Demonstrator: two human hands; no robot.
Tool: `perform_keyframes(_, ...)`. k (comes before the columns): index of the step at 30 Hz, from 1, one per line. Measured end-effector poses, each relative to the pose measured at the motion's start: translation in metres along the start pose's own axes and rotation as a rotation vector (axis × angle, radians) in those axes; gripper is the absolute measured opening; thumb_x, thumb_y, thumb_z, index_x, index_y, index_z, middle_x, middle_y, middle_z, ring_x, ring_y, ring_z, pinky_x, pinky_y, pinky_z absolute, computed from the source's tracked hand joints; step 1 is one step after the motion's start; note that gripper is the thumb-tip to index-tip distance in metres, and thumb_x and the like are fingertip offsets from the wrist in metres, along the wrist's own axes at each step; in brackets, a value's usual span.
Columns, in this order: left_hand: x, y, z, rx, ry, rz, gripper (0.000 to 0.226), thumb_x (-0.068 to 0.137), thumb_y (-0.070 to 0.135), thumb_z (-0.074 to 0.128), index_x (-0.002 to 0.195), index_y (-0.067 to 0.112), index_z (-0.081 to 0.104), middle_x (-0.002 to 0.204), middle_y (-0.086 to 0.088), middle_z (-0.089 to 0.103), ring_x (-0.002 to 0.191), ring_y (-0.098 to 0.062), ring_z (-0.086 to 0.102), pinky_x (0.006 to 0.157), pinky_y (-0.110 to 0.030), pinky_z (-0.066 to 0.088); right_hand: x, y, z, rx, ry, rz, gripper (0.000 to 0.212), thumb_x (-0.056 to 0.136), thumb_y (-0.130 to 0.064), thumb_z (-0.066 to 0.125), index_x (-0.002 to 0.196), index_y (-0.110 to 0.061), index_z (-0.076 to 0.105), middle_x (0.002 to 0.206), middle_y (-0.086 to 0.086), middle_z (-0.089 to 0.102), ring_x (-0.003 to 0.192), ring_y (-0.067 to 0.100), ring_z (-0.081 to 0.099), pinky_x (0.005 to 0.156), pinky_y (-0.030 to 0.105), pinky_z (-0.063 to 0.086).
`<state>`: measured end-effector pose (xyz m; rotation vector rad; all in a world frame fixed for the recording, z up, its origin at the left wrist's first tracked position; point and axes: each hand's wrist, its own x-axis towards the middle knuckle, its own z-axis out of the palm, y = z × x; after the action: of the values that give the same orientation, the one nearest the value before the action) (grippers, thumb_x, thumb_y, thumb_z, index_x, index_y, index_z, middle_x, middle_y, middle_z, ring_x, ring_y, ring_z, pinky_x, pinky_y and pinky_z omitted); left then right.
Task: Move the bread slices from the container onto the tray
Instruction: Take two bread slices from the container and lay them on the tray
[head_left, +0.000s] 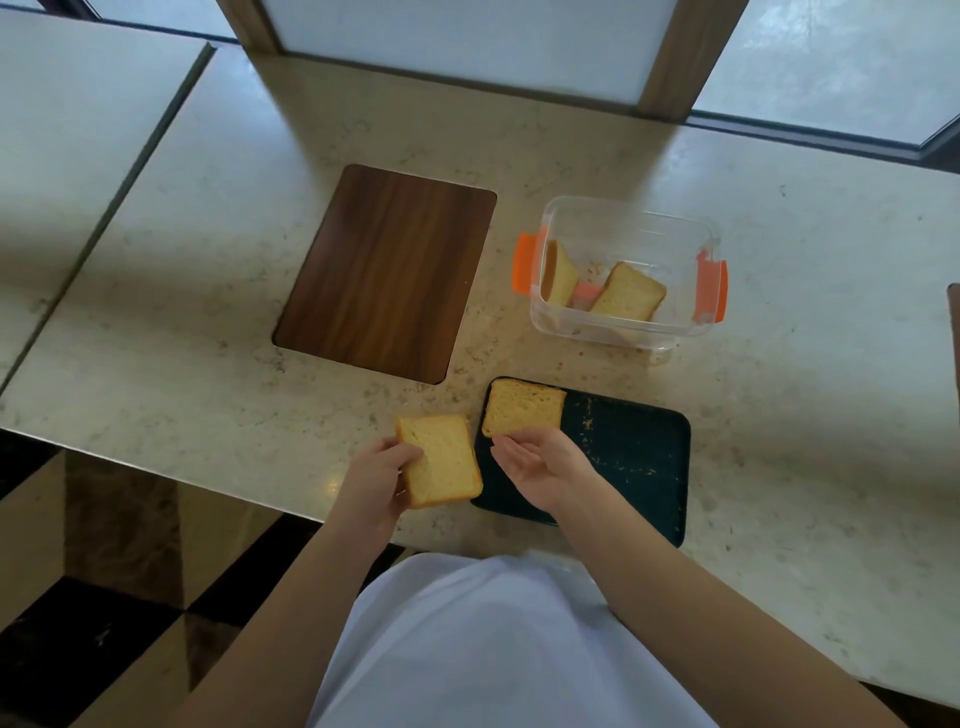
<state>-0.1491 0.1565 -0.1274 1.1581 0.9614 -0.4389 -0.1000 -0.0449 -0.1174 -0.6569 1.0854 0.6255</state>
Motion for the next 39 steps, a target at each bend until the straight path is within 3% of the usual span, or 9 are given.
perform_keyframes(3,-0.001,-0.001,0.005,-0.023,-0.013,-0.007,0.032,0.091,0.004,0.059,0.122,0.006,0.057,0.124,-0.018,0.06,0.11,-0.036,0.061,0.068,-0.046,0.059,-0.003,0.001,-0.004,-0.109,-0.011,0.046,0.036,0.097,0.004,0.051,0.132,0.011,0.045,0.128,0.031,0.057,0.115,0.038,0.061,0.092,0.042,0.054)
perform_keyframes(8,-0.003,-0.002,0.024,-0.071,-0.02,0.015,0.056,0.086,-0.009,0.062,0.134,0.013,0.043,0.125,-0.016,0.056,0.109,-0.037,0.062,0.07,-0.047,0.061,-0.011,0.001,-0.026,-0.666,0.016,-0.043,0.022,0.091,-0.027,0.067,0.106,-0.011,0.07,0.106,0.007,0.074,0.096,0.022,0.072,0.085,0.039,0.061)
perform_keyframes(11,-0.006,-0.005,0.04,-0.069,-0.071,0.03,0.061,0.084,-0.015,0.062,0.13,0.019,0.04,0.121,-0.014,0.055,0.104,-0.036,0.064,0.062,-0.042,0.062,-0.013,-0.003,-0.048,-0.626,-0.04,-0.079,0.027,0.09,-0.025,0.07,0.108,-0.006,0.07,0.095,0.011,0.074,0.088,0.022,0.072,0.083,0.041,0.062)
perform_keyframes(17,-0.003,-0.024,0.061,0.277,-0.134,0.113,0.042,0.081,-0.009,0.069,0.107,0.018,0.05,0.119,-0.018,0.056,0.103,-0.031,0.064,0.069,-0.039,0.063,-0.023,-0.006,-0.068,-0.688,-0.042,-0.2,0.017,0.091,-0.009,0.068,0.107,-0.007,0.068,0.103,0.014,0.075,0.091,0.024,0.075,0.079,0.033,0.063)
perform_keyframes(19,0.0,-0.029,0.061,0.498,-0.103,0.19,0.034,0.081,0.002,0.072,0.099,0.023,0.053,0.112,-0.009,0.06,0.098,-0.023,0.064,0.077,-0.04,0.061,-0.024,-0.005,-0.071,-0.779,0.021,-0.274,0.013,0.092,-0.009,0.066,0.098,-0.02,0.068,0.103,0.006,0.073,0.093,0.02,0.073,0.077,0.03,0.062)
perform_keyframes(23,0.002,-0.034,0.059,0.734,-0.053,0.322,0.02,0.085,0.019,0.071,0.093,0.032,0.058,0.098,0.013,0.062,0.089,-0.001,0.058,0.068,-0.019,0.043,-0.019,-0.004,-0.078,-0.864,0.109,-0.43,0.024,0.093,-0.009,0.065,0.087,-0.032,0.065,0.097,-0.004,0.069,0.096,0.016,0.065,0.084,0.036,0.058)
perform_keyframes(28,0.003,-0.031,0.059,0.763,-0.019,0.254,0.022,0.088,0.023,0.062,0.11,0.02,0.062,0.101,0.006,0.065,0.092,-0.01,0.06,0.066,-0.023,0.042,-0.01,-0.006,-0.077,-0.995,0.202,-0.519,0.018,0.091,-0.017,0.066,0.106,-0.026,0.06,0.103,-0.004,0.067,0.097,0.016,0.065,0.089,0.038,0.057)
perform_keyframes(34,0.004,-0.03,0.054,0.824,-0.066,0.189,0.019,0.087,0.028,0.056,0.102,0.02,0.065,0.094,0.003,0.065,0.083,-0.014,0.061,0.067,-0.029,0.046,-0.007,-0.005,-0.078,-1.119,0.174,-0.519,0.02,0.089,-0.013,0.062,0.104,-0.026,0.064,0.1,-0.007,0.067,0.093,0.009,0.063,0.069,0.023,0.049)
perform_keyframes(39,0.005,-0.033,0.052,0.921,-0.099,0.182,0.022,0.084,0.031,0.055,0.098,0.015,0.062,0.092,-0.004,0.064,0.081,-0.018,0.059,0.075,-0.037,0.05,-0.006,-0.003,-0.08,-1.207,0.138,-0.454,0.035,0.091,-0.018,0.059,0.126,-0.019,0.06,0.111,-0.002,0.067,0.1,0.016,0.063,0.088,0.037,0.055)
